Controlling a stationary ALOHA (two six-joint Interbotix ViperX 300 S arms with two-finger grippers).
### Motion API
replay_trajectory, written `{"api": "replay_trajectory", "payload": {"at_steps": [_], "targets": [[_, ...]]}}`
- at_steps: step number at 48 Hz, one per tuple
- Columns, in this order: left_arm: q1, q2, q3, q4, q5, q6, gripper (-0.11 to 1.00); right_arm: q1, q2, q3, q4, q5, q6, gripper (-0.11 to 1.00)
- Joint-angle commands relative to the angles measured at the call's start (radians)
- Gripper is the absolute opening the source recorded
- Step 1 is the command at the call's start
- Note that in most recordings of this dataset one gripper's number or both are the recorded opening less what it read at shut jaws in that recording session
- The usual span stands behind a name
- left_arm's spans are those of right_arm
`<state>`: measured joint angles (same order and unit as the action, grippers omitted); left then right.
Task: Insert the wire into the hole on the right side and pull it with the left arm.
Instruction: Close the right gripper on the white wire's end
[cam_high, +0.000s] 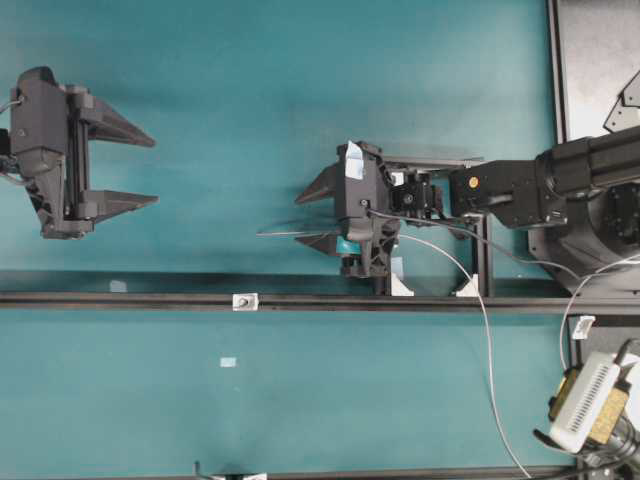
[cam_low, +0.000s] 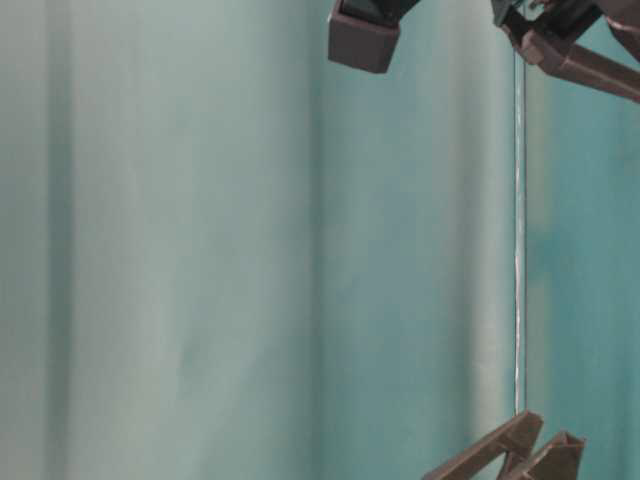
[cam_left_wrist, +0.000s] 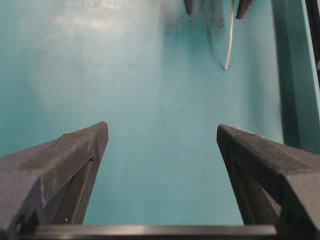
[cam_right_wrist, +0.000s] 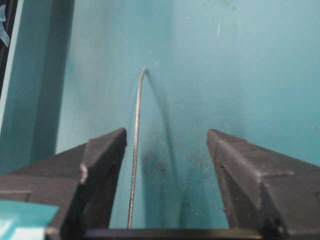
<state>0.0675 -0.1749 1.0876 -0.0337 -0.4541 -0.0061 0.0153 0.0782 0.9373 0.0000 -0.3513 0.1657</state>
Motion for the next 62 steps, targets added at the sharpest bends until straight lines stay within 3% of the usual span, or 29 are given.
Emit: {"api": "replay_trajectory", "payload": {"at_steps": [1, 7, 17, 20, 51, 62], "targets": [[0.003, -0.011, -0.018, -0.003, -0.005, 0.002, 0.81, -0.002, -0.009, -0.018, 0.002, -0.008, 0.0, 0.65], [0.003, -0.011, -0.018, -0.002, -0.003, 0.0, 0.81, 0.0, -0.009, -0.018, 0.002, -0.009, -0.002, 0.51], [0.003, -0.011, -0.018, -0.002, -0.003, 0.0, 0.81, -0.002, -0.011, -0.017, 0.002, -0.009, -0.006, 0.1], [0.003, -0.011, -0.018, -0.003, -0.003, 0.0, 0.81, 0.0, -0.011, -0.017, 0.002, -0.009, -0.006, 0.03], [0.003, -0.012, -0.021, -0.002, -0.003, 0.0, 0.81, -0.005, -0.08, -0.006, -0.002, -0.002, -0.008, 0.02], [0.003, -0.018, -0.028, -0.003, -0.002, 0.0, 0.81, -0.011, -0.153, -0.006, -0.002, 0.054, -0.008, 0.02]]}}
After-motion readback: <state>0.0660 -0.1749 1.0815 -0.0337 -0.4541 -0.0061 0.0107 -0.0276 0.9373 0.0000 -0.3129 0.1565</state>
